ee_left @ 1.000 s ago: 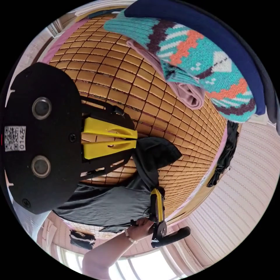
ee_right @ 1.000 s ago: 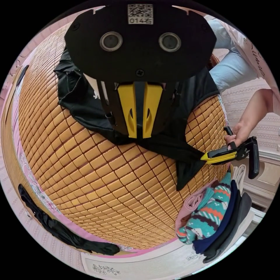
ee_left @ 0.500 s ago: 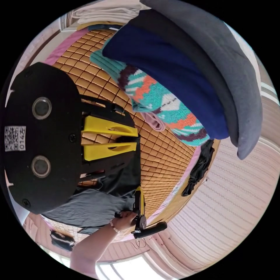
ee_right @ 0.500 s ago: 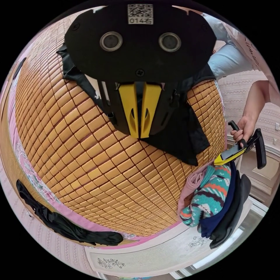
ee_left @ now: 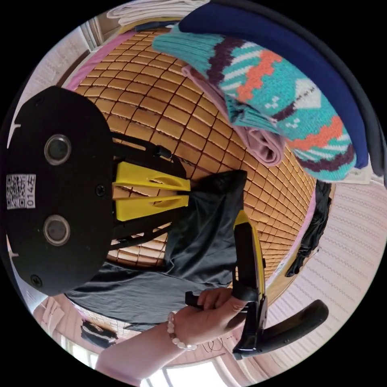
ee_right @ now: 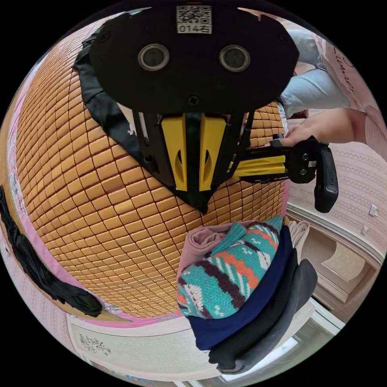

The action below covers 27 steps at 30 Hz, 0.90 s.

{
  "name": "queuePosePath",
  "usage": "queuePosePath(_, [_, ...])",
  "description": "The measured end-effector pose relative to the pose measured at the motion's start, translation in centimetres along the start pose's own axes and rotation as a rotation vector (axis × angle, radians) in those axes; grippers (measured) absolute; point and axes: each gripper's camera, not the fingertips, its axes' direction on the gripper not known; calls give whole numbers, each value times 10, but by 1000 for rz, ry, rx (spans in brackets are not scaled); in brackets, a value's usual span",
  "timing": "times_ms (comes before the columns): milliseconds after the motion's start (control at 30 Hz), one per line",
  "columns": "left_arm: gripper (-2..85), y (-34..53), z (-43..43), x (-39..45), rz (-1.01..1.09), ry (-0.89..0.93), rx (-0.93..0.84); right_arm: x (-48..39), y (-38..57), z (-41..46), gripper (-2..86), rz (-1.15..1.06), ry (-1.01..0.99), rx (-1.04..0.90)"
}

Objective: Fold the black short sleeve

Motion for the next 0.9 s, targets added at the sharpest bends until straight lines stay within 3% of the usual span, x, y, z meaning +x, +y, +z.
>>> queuePosePath(233, [-10, 14, -11, -17, 28, 17, -19, -46, -48, 37, 59, -41, 124, -64])
queuePosePath(333, [-10, 14, -14, -27, 39, 69, -42, -57, -60, 37, 4, -49, 253, -77])
queuePosePath(467, [-10, 21, -22, -44, 26, 162, -99, -53, -70, 17, -6, 23, 154, -84])
queuePosePath(600, [-9, 25, -33, -46, 76, 98, -103, -47, -82, -9, -6, 96, 88, -53])
queuePosePath(800, [23, 15, -44, -33, 39, 95, 19, -64, -98, -29, 6, 49, 166, -103])
queuePosePath(900, [47, 6, -19, -20, 61, 63, -36, -64, -100, -63, 51, 51, 179, -70])
